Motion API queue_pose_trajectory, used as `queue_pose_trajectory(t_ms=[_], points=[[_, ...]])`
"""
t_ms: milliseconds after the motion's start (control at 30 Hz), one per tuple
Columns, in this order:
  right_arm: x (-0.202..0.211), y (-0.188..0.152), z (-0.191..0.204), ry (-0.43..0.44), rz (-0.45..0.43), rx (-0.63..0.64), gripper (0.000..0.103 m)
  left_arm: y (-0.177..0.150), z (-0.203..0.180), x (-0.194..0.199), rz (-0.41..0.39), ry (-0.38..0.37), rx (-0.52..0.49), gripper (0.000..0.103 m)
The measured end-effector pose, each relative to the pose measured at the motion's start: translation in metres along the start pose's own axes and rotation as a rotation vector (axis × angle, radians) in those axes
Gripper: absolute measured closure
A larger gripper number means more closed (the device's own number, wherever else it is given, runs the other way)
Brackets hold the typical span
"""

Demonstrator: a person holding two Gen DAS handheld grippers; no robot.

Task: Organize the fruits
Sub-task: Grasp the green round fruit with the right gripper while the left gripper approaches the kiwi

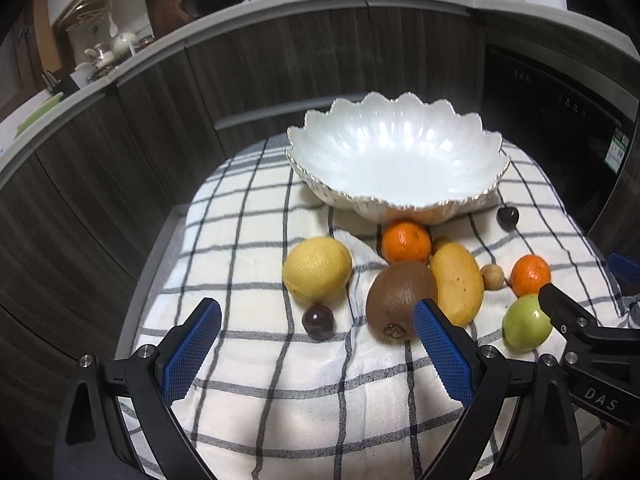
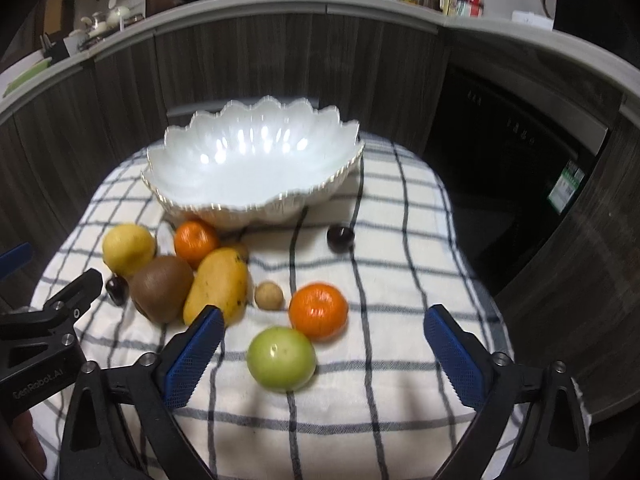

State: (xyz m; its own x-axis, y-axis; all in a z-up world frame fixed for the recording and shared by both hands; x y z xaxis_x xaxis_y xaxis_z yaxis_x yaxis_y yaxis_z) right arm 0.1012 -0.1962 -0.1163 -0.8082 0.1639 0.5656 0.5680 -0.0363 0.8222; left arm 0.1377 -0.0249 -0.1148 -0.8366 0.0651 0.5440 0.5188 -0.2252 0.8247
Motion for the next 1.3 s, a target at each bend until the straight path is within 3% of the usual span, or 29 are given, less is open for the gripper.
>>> queue_pose_trajectory(t_ms=[200,767,1033,1300], points=[[-0.020,-0.020,0.004,0.026,0.086,-0.009,0.019,-0.010,0.000,-0.011,0.032,-0.007,0.006,0.005],[-0.044,-0.048,0.027,0.102,0.186,0.013,0.053,-0.023,0.003,-0.025,0.071,-0.026,0.024,0.005],[-0.040,-0.048,0.023,0.100,0.179,0.004,0.053,-0.020,-0.004,-0.023,0.062,-0.046,0.006,0.005],[-0.026,-0.030,0.002,0.049,0.109,-0.032,0.053,-0.014,-0.026,-0.028,0.058,-0.128,-0.037,0.015]])
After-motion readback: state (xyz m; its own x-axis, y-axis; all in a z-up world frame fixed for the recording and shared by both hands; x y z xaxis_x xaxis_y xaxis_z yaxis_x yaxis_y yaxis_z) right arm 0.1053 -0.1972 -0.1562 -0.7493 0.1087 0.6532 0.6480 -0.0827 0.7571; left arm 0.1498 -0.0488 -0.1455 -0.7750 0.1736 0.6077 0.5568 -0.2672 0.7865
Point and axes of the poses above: each gripper's, at about its wrist camera, not at the fingertips, and x roughly against the way its jaws point, z to its left, y to its top, the point moved 6 cm from there along -x, roughly the way its jaws point, and after that the axes turned 15 degrees about -z, right-handed, at the moved point
